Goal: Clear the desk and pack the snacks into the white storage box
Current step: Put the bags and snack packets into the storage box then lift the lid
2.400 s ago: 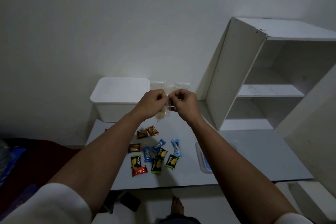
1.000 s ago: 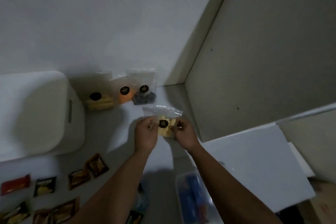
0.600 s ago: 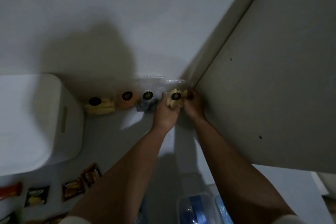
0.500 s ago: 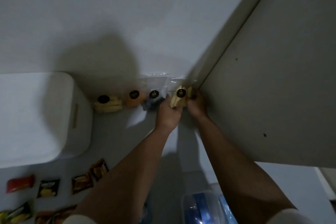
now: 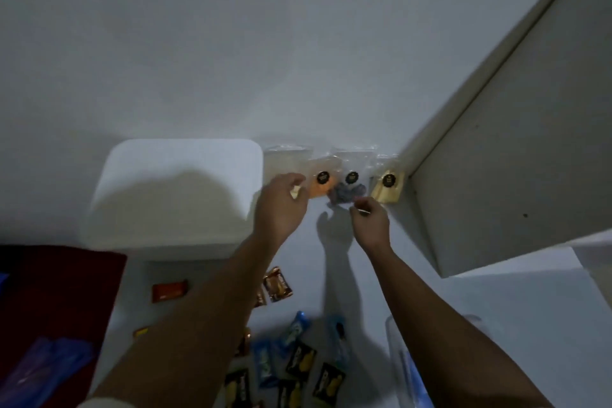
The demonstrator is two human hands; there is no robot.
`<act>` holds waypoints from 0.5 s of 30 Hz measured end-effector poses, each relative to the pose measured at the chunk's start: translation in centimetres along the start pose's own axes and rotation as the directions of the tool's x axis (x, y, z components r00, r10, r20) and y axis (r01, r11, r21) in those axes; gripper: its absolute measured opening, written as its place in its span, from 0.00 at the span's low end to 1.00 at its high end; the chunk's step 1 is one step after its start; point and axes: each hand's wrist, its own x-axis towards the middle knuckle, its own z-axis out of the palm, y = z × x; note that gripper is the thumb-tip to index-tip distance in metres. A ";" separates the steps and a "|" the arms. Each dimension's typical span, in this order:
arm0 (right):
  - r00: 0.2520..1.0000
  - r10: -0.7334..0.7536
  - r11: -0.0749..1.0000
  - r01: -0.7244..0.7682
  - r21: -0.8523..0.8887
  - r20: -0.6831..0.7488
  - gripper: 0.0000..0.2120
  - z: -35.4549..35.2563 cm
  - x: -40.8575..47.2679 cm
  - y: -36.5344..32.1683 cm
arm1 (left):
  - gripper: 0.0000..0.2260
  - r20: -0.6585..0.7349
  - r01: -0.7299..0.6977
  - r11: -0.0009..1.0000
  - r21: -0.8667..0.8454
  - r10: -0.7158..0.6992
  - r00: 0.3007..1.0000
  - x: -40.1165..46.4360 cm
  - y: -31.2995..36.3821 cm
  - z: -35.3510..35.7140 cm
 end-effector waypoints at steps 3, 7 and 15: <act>0.993 -0.088 0.996 0.088 0.008 0.080 0.08 3.4 -1.7 -5.0 | 0.12 -0.134 -0.080 0.991 0.103 0.094 0.986 1.0 -2.3 -8.1; 0.974 -0.057 0.998 0.058 0.002 0.220 0.16 8.1 -4.1 -11.1 | 0.13 -0.372 -0.021 0.967 0.253 0.117 0.921 1.1 -6.6 -17.5; 0.959 0.136 0.990 -0.126 -0.056 0.249 0.17 13.1 -7.6 -14.1 | 0.26 -0.214 0.396 0.915 0.078 -0.372 0.903 -1.2 -15.5 -25.7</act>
